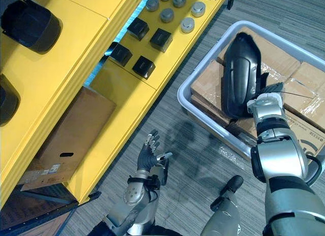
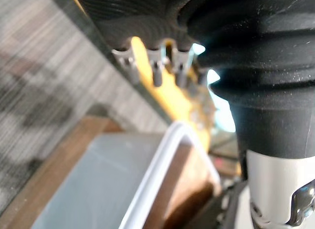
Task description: Walk over and take plastic housings, then place them on the shelf
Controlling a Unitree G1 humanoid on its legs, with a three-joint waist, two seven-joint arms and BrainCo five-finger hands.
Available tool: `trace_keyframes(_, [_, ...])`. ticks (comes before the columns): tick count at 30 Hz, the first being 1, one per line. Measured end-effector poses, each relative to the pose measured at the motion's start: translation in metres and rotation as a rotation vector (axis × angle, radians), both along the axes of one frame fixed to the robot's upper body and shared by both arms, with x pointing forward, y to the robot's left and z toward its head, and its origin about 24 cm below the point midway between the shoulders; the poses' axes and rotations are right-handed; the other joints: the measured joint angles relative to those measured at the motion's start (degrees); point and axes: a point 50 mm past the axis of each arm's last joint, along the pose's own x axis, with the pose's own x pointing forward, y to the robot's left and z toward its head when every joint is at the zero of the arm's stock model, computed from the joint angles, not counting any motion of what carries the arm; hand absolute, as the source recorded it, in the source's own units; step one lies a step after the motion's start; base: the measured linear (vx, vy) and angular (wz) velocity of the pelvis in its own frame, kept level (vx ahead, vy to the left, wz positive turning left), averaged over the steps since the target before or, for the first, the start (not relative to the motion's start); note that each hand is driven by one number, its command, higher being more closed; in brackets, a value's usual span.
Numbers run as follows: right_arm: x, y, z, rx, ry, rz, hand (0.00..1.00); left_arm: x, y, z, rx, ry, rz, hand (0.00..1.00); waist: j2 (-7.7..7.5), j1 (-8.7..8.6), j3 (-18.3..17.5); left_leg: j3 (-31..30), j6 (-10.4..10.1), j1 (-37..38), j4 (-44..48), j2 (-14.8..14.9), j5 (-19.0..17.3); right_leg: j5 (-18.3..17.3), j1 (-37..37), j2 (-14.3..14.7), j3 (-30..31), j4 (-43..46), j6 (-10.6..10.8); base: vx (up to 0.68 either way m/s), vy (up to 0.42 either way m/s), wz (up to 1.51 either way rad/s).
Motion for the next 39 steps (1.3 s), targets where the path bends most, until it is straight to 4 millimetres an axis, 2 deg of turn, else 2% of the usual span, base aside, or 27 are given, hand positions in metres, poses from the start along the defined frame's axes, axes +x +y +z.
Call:
trace_keyframes(6, [-0.008,-0.014,-0.007,-0.083,0.091,0.079,1.0,-0.001,0.011,0.001,0.011,-0.015,0.005,0.0,-1.13,-1.87,0.0,0.4,0.0,0.0,1.2,0.8,-0.6,0.0,0.2,0.7,0.6,-0.2,-0.7,-0.04,0.074,-0.07])
trace_keyframes(10, [-0.012,-0.016,-0.019,-0.121,0.163,0.166,1.0,-0.001,0.027,-0.002,0.024,-0.012,0.037,0.0,-4.04,-3.19,-0.1,0.8,-0.2,0.4,1.1,2.2,-0.6,0.4,0.1,2.1,1.3,-0.7,-0.9,-0.02,0.036,-0.13])
trace_keyframes(11, [-0.013,-0.017,-0.02,-0.134,0.174,0.179,1.0,-0.002,0.028,-0.002,0.029,-0.011,0.03,0.0,-4.37,-3.53,-0.3,0.8,-0.3,0.4,0.9,2.2,-0.6,0.4,0.1,2.1,1.3,-0.7,-1.0,-0.02,0.039,-0.04])
trace_keyframes(12, [-0.011,-0.015,-0.017,-0.156,0.175,0.209,0.0,-0.003,0.029,-0.003,0.032,-0.009,0.028,0.0,-4.79,-4.15,-0.2,1.0,-0.3,0.6,0.9,2.2,-0.6,0.4,0.1,2.0,1.5,-0.7,-1.0,-0.01,0.041,-0.05])
trace_keyframes(18, [-0.006,-0.005,-0.005,-0.207,0.148,0.312,0.0,-0.006,0.029,-0.003,0.027,-0.014,0.007,0.0,-6.22,-5.44,-0.2,1.7,-0.3,1.1,0.4,2.3,-0.5,0.7,0.1,2.1,2.1,-1.5,-1.3,-0.01,0.055,-0.05])
trace_keyframes(27, [-0.006,-0.003,0.002,-0.293,0.027,0.226,0.0,-0.004,0.031,0.001,0.015,-0.039,0.017,0.0,-6.33,-5.32,-0.1,2.4,-0.3,0.8,0.0,2.3,-0.5,1.3,-0.6,2.1,2.7,-1.9,-1.0,0.0,0.063,-0.03])
trace_keyframes(39, [-0.008,-0.003,-0.013,-0.283,0.019,0.158,0.0,-0.001,0.029,-0.004,0.035,-0.026,0.012,0.0,-6.25,-5.25,-0.1,2.4,-0.3,-0.5,0.1,2.2,-0.5,1.1,-2.3,1.9,2.8,-1.0,-1.2,0.0,0.055,0.0])
